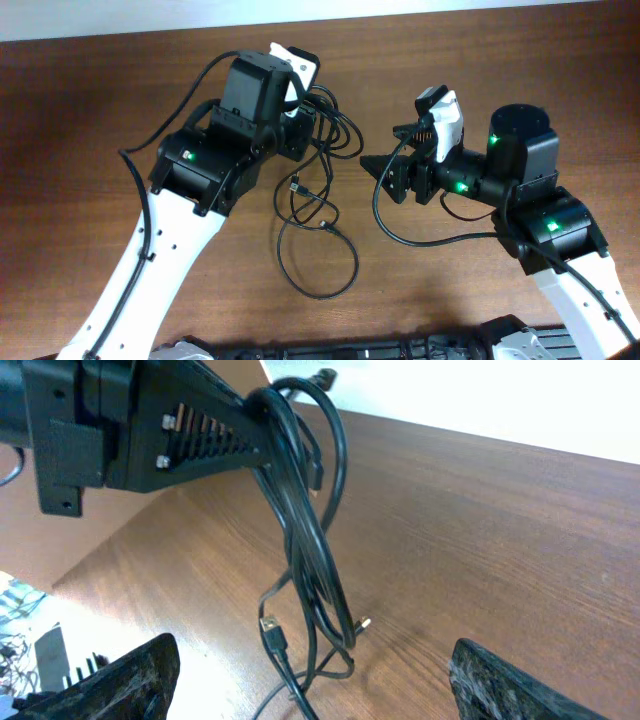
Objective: Untangle cables
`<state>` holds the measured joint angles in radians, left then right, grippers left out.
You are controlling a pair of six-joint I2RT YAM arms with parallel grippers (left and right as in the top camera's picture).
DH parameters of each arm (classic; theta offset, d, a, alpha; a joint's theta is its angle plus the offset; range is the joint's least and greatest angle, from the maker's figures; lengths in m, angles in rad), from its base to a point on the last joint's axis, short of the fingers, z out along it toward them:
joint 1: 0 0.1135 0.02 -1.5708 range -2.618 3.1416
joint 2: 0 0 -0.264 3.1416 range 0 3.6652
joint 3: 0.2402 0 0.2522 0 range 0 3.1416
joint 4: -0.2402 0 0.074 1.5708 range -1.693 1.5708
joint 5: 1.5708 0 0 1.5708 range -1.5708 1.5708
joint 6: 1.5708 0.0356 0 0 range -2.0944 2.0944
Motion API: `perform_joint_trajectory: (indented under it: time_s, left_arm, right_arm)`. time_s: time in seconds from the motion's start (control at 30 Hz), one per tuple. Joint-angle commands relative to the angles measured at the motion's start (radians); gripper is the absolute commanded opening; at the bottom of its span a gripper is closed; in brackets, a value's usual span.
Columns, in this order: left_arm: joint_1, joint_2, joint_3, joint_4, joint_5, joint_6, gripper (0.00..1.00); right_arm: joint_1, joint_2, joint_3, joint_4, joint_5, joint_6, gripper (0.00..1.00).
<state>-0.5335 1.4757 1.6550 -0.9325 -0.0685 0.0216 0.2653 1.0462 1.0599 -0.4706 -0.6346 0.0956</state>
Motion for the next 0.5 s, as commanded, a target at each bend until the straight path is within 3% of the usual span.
perform_joint_trajectory:
  time_s: [0.0,0.17,0.37,0.47]
  left_arm:
    - [-0.002,-0.011,0.011,0.047,0.137,0.111,0.00]
    - [-0.003,-0.011,0.011,0.106,0.304,0.107,0.00]
    - [-0.015,-0.011,0.011,0.106,0.309,0.104,0.00]
    - [-0.051,-0.011,0.011,0.106,0.309,0.104,0.00]
  right_arm:
    - [-0.003,-0.013,0.012,0.013,-0.067,-0.037,0.86]
    - [-0.003,-0.013,0.012,0.013,-0.069,-0.037,0.86]
    - [-0.003,-0.013,0.012,0.018,-0.069,-0.037,0.81]
    - [-0.003,-0.013,0.012,0.021,-0.068,-0.037,0.54]
